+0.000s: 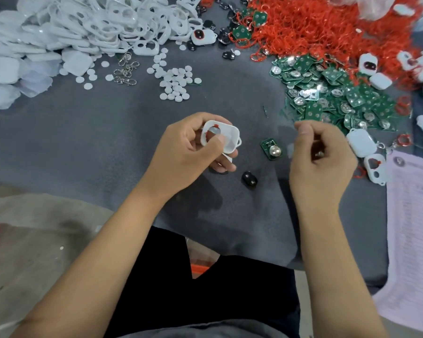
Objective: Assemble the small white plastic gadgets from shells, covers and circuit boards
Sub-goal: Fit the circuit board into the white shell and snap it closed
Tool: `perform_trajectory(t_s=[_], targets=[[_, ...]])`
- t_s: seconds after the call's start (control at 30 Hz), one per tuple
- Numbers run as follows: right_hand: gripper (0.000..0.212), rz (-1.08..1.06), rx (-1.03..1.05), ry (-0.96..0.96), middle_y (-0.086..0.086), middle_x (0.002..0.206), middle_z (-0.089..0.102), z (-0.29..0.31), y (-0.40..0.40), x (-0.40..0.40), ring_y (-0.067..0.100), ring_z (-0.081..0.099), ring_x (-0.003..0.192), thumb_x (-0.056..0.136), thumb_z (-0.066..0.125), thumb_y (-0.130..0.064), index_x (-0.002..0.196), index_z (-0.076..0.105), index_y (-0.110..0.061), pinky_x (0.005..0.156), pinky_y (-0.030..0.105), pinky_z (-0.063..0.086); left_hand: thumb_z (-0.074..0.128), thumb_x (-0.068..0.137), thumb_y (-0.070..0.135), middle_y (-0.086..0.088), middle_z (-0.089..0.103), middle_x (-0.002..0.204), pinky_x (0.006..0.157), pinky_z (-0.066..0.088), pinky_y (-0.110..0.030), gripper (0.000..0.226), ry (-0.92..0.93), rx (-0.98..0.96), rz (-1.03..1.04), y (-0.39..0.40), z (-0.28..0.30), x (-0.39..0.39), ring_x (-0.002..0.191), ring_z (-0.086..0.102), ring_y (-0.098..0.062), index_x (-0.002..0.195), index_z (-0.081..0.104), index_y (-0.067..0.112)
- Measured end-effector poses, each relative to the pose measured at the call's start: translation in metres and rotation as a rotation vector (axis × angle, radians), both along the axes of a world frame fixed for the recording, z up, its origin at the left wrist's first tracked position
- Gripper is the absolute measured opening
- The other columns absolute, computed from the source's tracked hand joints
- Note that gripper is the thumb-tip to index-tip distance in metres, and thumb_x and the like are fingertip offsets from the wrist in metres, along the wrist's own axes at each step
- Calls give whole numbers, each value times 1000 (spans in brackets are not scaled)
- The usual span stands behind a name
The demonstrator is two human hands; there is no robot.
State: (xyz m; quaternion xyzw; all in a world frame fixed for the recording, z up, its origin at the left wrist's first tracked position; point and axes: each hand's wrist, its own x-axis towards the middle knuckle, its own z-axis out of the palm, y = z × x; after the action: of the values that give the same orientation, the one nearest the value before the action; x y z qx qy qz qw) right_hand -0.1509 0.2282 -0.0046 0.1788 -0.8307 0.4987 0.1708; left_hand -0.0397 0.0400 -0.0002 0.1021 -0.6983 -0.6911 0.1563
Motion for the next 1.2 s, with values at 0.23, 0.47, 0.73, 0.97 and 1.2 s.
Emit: perform_trajectory(t_s=[0.23,0.47,0.73,0.97,1.2], targets=[[12,145,196,109,-1,87,65,-1,18,16,19,59,82,99,65,-22,100,74,-15,77,38,49,57,102,12,-7,79,89,60,62,-31,16,-18,-6,-20,0,-1,-3,70,78,-29,114,67,13],[24,423,466,139,-9,77,65,-1,11,26,13,64,80,85,81,-48,90,79,-25,64,37,51,51,109,8,-11,78,100,67,60,-28,23,-5,60,7,0,1,-5,77,79,-29,129,61,4],[15,408,290,41,-5,91,63,-1,10,16,8,58,81,93,77,-33,98,76,-19,73,29,48,46,109,6,-11,79,105,72,63,-30,28,-32,145,45,-1,3,-8,82,79,-30,133,59,5],[11,413,32,-104,-18,81,66,2,-21,21,3,63,67,96,72,-21,93,68,-30,64,14,45,33,95,19,-15,78,109,70,61,-30,46,-59,323,44,-6,4,-12,90,78,-37,129,63,13],[16,140,252,148,-4,94,67,2,-24,30,20,60,90,102,59,-21,102,75,-19,70,30,44,33,93,21,-14,79,107,72,61,-30,45,-39,373,84,-6,1,-14,91,78,-38,128,62,13]])
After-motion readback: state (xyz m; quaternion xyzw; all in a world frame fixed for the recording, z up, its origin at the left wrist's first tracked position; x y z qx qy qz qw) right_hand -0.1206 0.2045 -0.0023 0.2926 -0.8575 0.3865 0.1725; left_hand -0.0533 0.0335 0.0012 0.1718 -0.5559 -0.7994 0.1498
